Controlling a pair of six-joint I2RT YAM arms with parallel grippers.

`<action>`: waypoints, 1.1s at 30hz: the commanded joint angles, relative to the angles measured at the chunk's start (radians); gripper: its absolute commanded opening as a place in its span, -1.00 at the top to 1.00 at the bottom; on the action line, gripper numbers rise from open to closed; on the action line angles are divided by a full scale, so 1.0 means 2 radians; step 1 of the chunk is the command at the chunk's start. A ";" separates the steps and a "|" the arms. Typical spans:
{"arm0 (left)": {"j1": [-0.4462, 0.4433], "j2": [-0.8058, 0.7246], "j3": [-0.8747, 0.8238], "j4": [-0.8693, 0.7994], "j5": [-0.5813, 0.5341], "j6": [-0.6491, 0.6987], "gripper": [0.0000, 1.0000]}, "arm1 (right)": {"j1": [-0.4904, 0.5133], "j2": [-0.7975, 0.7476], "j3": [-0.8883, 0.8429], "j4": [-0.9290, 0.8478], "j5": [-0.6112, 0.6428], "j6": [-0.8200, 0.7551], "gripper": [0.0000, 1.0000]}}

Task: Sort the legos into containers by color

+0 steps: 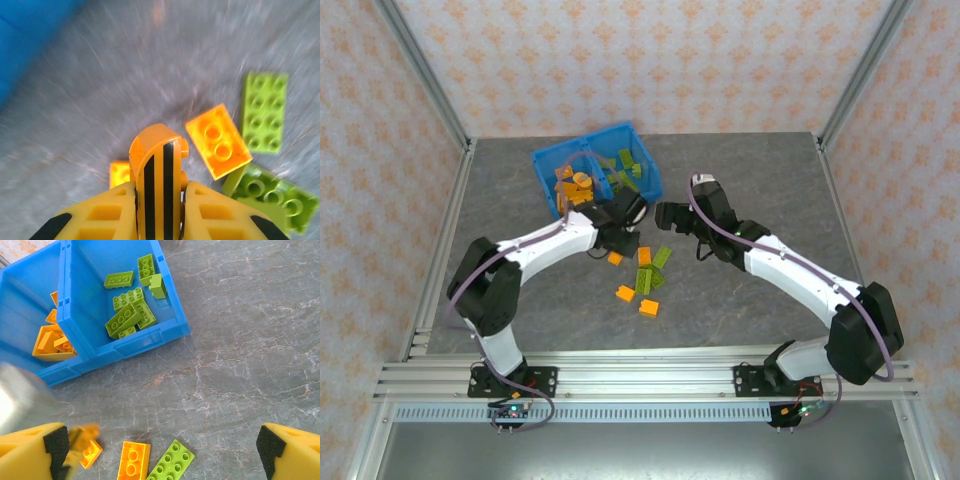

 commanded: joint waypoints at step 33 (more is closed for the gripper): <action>0.225 0.173 0.273 -0.007 -0.035 -0.151 0.07 | 0.001 -0.074 0.005 -0.069 0.024 0.036 -0.96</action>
